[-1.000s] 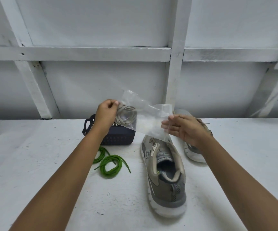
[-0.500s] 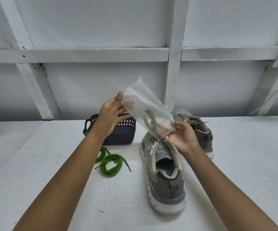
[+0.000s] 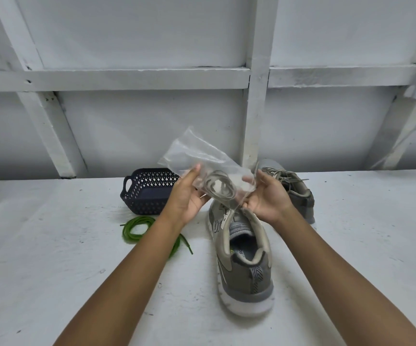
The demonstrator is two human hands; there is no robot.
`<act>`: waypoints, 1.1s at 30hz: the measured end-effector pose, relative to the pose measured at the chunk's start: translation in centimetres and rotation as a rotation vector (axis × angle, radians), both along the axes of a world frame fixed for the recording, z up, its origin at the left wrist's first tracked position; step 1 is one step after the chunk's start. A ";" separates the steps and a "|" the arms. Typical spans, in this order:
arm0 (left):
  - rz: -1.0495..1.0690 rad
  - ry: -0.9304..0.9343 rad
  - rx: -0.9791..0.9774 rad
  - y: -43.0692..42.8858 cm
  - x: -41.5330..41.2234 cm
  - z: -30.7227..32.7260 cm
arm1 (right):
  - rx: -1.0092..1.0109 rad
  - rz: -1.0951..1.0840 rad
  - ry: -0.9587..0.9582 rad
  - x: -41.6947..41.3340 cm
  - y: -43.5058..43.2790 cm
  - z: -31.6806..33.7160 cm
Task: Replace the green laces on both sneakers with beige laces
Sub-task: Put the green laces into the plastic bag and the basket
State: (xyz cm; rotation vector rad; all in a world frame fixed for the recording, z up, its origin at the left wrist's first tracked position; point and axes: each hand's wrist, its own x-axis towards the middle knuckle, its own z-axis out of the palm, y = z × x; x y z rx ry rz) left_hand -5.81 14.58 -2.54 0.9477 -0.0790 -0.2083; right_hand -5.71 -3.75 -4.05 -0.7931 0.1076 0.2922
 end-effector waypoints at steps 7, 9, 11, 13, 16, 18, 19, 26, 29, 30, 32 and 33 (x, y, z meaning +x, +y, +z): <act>-0.023 0.000 -0.023 0.1 0.3 -0.3 | -0.193 0.207 -0.035 -0.3 0.4 1.6; -0.007 0.005 -0.036 0.3 0.4 -0.3 | -0.240 0.210 -0.030 -0.2 0.6 1.6; 0.020 0.012 -0.052 0.5 0.4 -0.4 | -0.288 0.172 -0.027 -0.1 0.7 1.5; 0.045 0.012 -0.054 0.8 0.4 -0.5 | -0.314 0.106 -0.011 0.3 0.5 1.3; 0.079 -0.002 -0.062 1.6 0.6 -0.5 | -0.347 0.022 0.038 0.5 -0.1 1.1; 0.093 -0.012 -0.084 2.4 0.7 -0.6 | -0.396 -0.045 0.062 0.4 -0.4 0.9; 0.099 -0.017 -0.096 2.8 0.7 -0.7 | -0.427 -0.088 0.073 0.4 -0.6 0.9; 0.186 0.063 -0.209 5.5 0.2 -1.7 | -1.119 -0.091 -0.013 0.2 -0.9 1.2; 0.190 0.085 -0.252 6.3 -0.4 -2.2 | -1.704 0.058 -0.260 -0.5 -0.1 2.9; 0.194 0.089 -0.265 6.5 -0.6 -2.3 | -1.926 0.097 -0.340 -0.7 0.2 3.6; 0.214 0.087 -0.279 7.2 -0.8 -2.3 | -2.206 0.087 -0.465 -1.3 1.2 4.6; 0.231 0.082 -0.284 7.6 -0.9 -2.3 | -2.231 0.089 -0.504 -1.6 1.9 5.0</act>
